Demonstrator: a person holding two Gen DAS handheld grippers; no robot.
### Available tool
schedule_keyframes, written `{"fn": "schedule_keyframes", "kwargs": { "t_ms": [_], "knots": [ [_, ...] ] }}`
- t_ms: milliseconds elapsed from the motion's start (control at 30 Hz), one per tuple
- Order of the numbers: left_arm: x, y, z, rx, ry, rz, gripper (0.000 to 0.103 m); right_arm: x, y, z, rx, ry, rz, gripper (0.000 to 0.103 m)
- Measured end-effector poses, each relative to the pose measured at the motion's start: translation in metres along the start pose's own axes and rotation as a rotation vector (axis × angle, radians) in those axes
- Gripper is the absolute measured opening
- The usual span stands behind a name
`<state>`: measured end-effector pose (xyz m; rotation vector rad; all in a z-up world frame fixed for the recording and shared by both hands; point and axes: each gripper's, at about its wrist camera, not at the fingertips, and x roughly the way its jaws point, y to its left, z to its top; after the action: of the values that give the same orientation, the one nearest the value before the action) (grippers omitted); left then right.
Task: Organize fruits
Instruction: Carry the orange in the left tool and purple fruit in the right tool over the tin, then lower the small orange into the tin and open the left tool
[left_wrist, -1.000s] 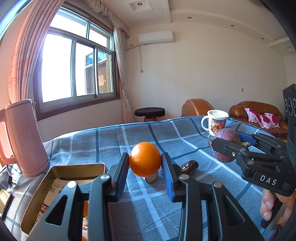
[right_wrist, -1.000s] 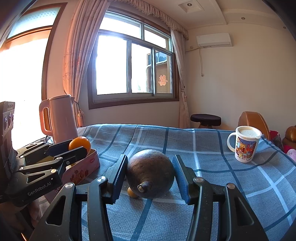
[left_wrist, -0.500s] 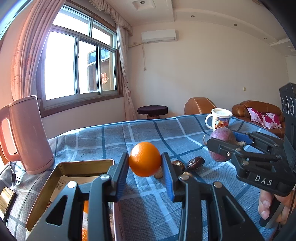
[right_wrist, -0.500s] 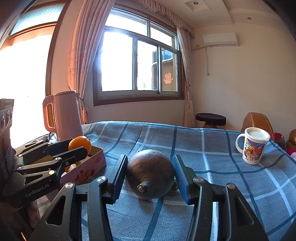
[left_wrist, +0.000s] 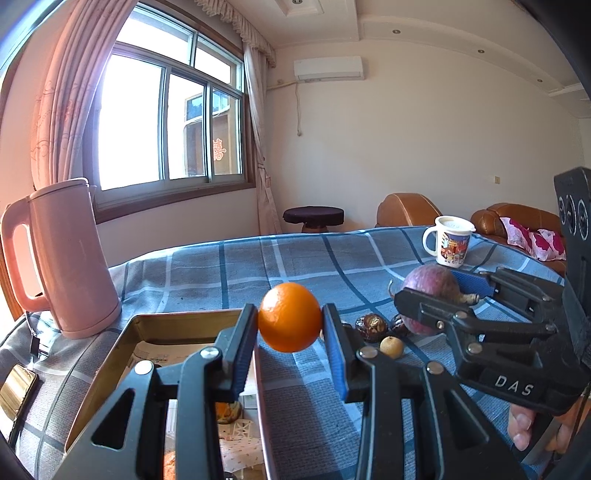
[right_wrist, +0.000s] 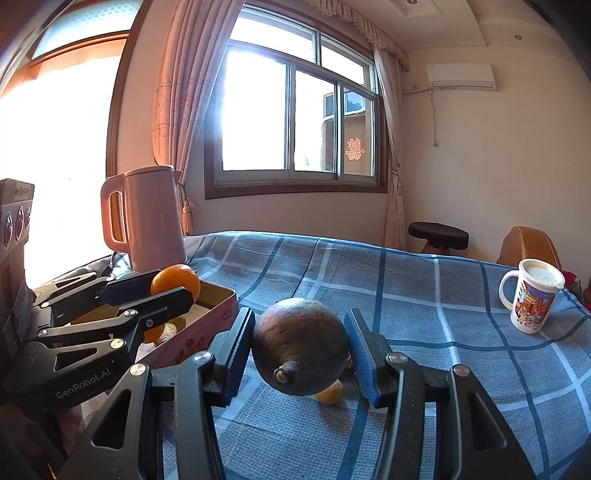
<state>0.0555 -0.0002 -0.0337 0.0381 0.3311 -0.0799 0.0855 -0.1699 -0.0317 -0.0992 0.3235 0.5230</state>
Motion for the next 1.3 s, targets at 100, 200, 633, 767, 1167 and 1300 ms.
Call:
{"fn": "schedule_keyframes", "kwargs": {
  "t_ms": [100,200,633,767,1167,1300],
  "knots": [
    [-0.001,0.007,-0.001,-0.012,0.003,0.009,0.037,0.005,0.008,0.001,-0.013,0.008,0.013,0.052],
    [-0.001,0.013,-0.001,-0.024,0.007,0.018,0.037,0.009,0.015,0.001,-0.022,0.015,0.026,0.052],
    [-0.005,0.036,-0.004,-0.052,0.018,0.047,0.037,0.024,0.041,0.004,-0.064,0.036,0.069,0.052],
    [-0.005,0.047,-0.005,-0.068,0.023,0.06,0.037,0.028,0.048,0.005,-0.075,0.042,0.081,0.052],
    [-0.006,0.083,-0.008,-0.12,0.044,0.123,0.037,0.037,0.064,0.007,-0.092,0.055,0.121,0.052],
    [-0.006,0.096,-0.01,-0.137,0.049,0.148,0.037,0.041,0.07,0.009,-0.095,0.061,0.131,0.052]
  ]
}}
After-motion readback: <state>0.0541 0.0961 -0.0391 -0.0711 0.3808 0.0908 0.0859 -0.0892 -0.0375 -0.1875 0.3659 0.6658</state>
